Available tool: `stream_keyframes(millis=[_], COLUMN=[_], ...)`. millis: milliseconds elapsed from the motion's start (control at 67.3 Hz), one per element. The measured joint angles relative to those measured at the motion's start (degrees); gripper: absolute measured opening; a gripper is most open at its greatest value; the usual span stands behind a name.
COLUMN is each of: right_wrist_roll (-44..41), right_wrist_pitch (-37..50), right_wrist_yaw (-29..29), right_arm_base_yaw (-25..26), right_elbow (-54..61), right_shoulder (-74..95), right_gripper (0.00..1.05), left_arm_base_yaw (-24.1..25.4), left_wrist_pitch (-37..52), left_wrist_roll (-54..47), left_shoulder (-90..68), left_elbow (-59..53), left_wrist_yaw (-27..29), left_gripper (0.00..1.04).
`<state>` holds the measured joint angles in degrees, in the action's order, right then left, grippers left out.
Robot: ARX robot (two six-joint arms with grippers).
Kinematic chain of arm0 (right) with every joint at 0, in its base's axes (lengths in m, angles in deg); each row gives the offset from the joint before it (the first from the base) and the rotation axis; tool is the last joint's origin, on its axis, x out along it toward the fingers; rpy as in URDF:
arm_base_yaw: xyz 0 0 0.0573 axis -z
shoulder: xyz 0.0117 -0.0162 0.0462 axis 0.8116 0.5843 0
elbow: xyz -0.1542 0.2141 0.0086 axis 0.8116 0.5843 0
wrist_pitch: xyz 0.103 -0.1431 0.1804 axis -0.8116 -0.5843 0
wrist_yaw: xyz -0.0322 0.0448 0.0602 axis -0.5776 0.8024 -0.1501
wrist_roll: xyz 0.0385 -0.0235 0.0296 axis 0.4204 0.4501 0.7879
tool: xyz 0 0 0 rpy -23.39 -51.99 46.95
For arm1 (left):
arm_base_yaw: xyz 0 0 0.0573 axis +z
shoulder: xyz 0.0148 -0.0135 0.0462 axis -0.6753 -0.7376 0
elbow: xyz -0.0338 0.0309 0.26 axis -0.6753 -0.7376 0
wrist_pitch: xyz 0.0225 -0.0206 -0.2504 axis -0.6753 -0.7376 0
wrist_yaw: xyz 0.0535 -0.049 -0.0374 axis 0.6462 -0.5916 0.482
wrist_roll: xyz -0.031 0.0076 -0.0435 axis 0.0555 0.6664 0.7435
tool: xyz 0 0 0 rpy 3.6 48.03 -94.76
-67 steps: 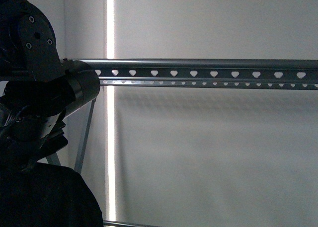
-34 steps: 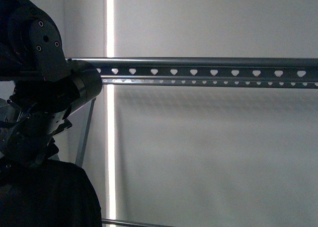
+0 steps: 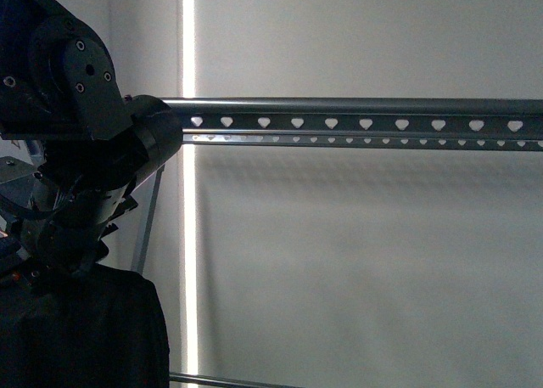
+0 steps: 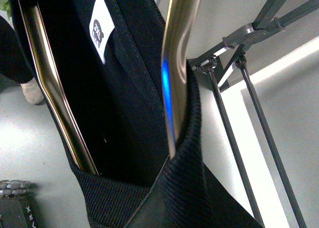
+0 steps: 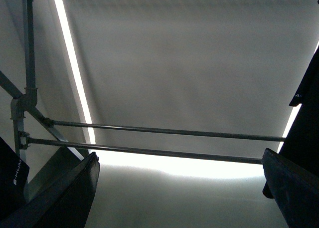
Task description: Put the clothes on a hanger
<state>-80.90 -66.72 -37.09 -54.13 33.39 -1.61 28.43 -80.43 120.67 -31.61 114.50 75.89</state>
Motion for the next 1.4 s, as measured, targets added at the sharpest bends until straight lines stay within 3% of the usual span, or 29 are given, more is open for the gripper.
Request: stream_keyframes(millis=[461,817,936,1055,1248,1396], right_wrist_roll=[0.00,0.00,0.00,0.00,0.00,0.00], right_wrist_pitch=[0.00,0.00,0.00,0.00,0.00,0.00], right_wrist_yaw=[0.00,0.00,0.00,-0.02,0.00,-0.02], right_arm_base_yaw=[0.00,0.00,0.00,0.00,0.00,0.00], right_elbow=[0.00,0.00,0.00,0.00,0.00,0.00], right_shoulder=[0.00,0.00,0.00,0.00,0.00,0.00], right_gripper=[0.97,0.97,0.97,0.97,0.97,0.97], left_arm_base_yaw=[-1.73,-5.29,-6.75,-8.09,-5.97,-1.51], left_wrist_pitch=[12.17,30.88,39.82,51.23,54.58,53.86], left_wrist_roll=[-8.98,-25.40,-32.06,-41.57,-50.75,-59.14], left_shoulder=[8.92,12.37,13.81,23.08,31.06,35.30], left_elbow=[-8.94,-15.45,-18.69,-30.77,-38.03,-43.39], left_wrist_yaw=[-0.92,-7.93,-11.69,-18.99,-29.79,-41.57], left_gripper=[0.04,0.04,0.04,0.04,0.04,0.04])
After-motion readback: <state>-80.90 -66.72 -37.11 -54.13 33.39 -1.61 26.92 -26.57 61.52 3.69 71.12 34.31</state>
